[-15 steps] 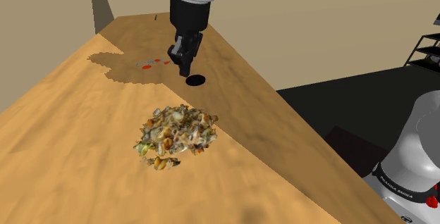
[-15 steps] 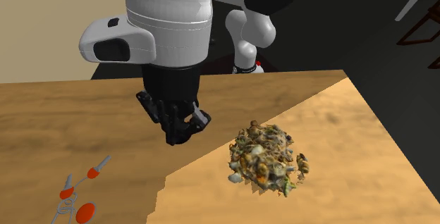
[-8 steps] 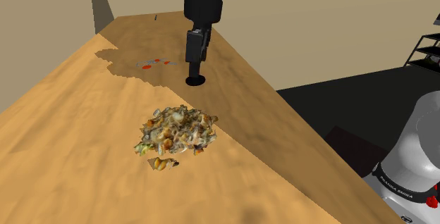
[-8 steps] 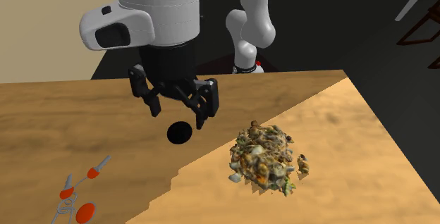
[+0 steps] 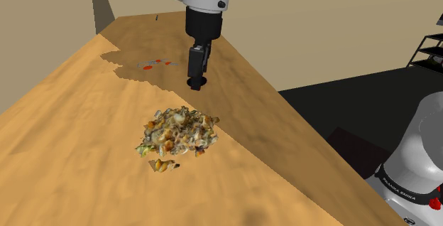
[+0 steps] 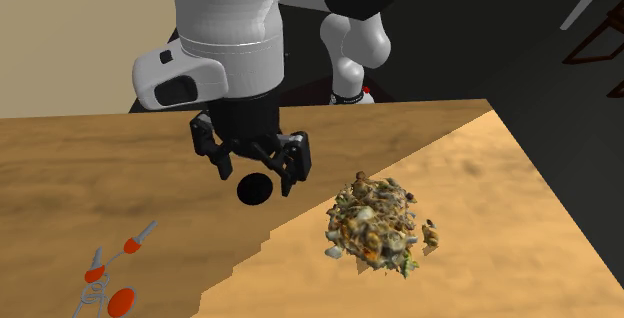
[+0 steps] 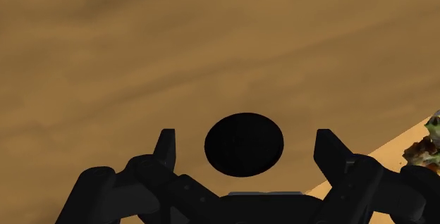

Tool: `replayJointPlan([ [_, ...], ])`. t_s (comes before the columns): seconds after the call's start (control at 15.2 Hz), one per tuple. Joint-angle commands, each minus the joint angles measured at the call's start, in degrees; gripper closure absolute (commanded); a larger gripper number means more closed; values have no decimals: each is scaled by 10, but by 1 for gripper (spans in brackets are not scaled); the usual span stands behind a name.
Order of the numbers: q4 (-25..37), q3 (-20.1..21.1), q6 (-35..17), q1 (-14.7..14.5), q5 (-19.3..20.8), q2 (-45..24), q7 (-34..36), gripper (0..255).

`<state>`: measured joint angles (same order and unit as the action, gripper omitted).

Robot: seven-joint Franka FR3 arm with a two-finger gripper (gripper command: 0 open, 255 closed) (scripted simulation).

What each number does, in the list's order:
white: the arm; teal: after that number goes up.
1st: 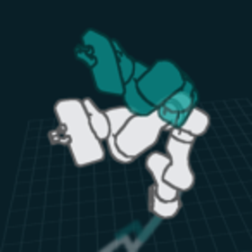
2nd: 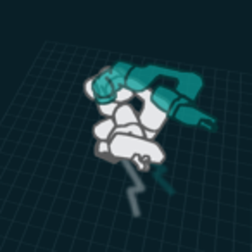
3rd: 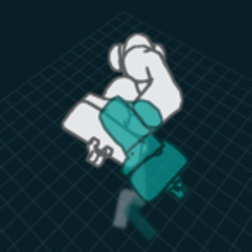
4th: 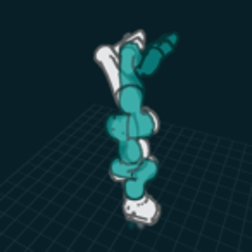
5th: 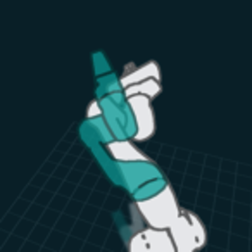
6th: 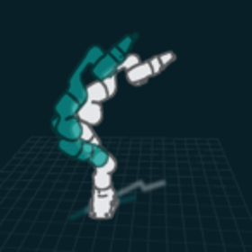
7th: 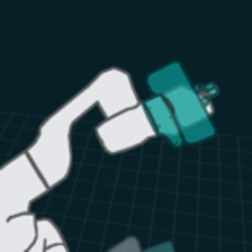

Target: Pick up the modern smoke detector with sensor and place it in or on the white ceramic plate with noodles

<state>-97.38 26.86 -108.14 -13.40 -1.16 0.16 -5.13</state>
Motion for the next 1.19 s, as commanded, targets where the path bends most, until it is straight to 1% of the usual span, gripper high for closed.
replayJointPlan([
  [0.0,-1,0,-2,0,0,0,0,0],
  [0.33,-1,0,-2,0,0,0,0,0],
  [0.4,-1,0,-2,0,0,0,0,255],
  [0.99,-1,0,-2,0,0,0,0,255],
  [1.12,16,0,14,0,1,-2,0,255],
])
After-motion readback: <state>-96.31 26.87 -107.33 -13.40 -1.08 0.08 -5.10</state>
